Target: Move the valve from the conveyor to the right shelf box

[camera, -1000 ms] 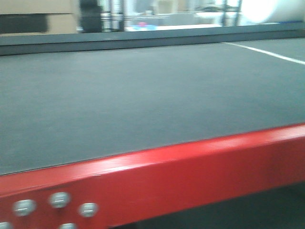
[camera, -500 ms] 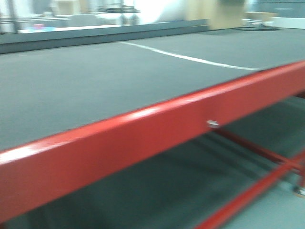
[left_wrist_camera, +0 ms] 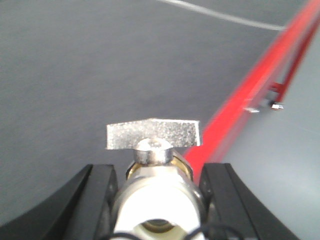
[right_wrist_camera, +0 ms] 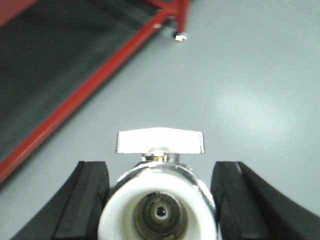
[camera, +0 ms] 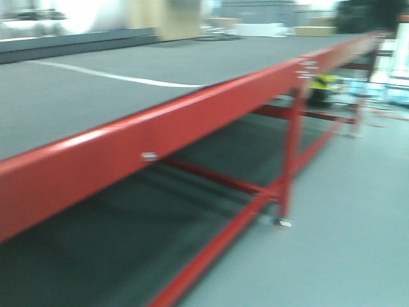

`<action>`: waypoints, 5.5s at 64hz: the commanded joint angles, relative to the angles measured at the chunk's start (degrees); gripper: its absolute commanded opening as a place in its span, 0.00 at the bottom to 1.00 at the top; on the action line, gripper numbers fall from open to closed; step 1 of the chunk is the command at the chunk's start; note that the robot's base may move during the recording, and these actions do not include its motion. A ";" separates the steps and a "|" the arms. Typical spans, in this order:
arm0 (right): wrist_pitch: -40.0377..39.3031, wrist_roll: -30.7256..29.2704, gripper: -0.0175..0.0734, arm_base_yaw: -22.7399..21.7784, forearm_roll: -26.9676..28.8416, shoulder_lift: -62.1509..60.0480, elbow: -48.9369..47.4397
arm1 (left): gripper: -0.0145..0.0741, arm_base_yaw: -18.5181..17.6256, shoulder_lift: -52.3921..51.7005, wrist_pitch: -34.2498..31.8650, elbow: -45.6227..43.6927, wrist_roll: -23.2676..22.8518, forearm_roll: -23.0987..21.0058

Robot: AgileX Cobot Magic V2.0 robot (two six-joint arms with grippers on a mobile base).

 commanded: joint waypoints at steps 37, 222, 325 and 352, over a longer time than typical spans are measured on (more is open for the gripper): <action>-3.59 -0.42 0.01 -0.26 -0.26 -0.76 -0.36 | 0.04 -0.20 -0.37 -3.40 -0.25 -0.39 -0.72; -3.59 -0.42 0.01 -0.26 -0.26 -0.76 -0.36 | 0.04 -0.20 -0.37 -3.40 -0.25 -0.39 -0.72; -3.59 -0.42 0.01 -0.26 -0.26 -0.76 -0.36 | 0.04 -0.20 -0.37 -3.40 -0.25 -0.39 -0.72; -3.59 -0.42 0.01 -0.26 -0.26 -0.76 -0.36 | 0.04 -0.20 -0.37 -3.40 -0.25 -0.39 -0.72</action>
